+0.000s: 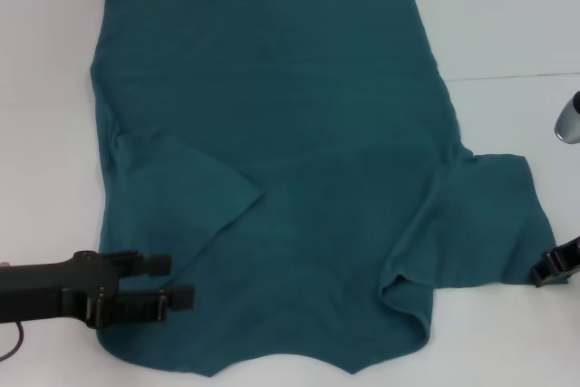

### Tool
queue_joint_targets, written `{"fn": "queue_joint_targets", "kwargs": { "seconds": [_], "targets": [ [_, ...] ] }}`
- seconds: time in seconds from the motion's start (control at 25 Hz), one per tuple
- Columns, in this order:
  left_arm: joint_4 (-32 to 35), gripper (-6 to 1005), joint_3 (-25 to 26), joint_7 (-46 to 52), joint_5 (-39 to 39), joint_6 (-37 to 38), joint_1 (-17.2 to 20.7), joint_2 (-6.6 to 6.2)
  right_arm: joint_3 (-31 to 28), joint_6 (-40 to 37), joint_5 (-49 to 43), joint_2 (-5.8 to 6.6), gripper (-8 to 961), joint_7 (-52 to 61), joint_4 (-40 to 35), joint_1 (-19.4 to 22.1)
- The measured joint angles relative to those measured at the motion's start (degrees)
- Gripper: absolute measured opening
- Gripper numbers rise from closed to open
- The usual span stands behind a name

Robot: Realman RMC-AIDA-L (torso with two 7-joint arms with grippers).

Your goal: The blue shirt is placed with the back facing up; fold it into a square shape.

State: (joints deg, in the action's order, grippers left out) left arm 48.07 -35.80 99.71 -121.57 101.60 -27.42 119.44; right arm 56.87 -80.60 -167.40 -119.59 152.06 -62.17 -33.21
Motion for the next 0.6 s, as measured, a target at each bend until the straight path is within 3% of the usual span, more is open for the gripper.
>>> {"fn": "queue_joint_targets", "kwargs": {
  "seconds": [0.12,0.6],
  "targets": [
    [0.00,828,0.10,0.04,0.00,0.00,0.00,0.00,0.30,0.18,0.00,-0.15,453,0.15,-0.28,0.00],
    [0.00,828,-0.01,0.07,0.27,-0.70,0.14,0.09,0.12,-1.31,0.33,-0.28,225,0.33,-2.97,-0.54]
  ]
}}
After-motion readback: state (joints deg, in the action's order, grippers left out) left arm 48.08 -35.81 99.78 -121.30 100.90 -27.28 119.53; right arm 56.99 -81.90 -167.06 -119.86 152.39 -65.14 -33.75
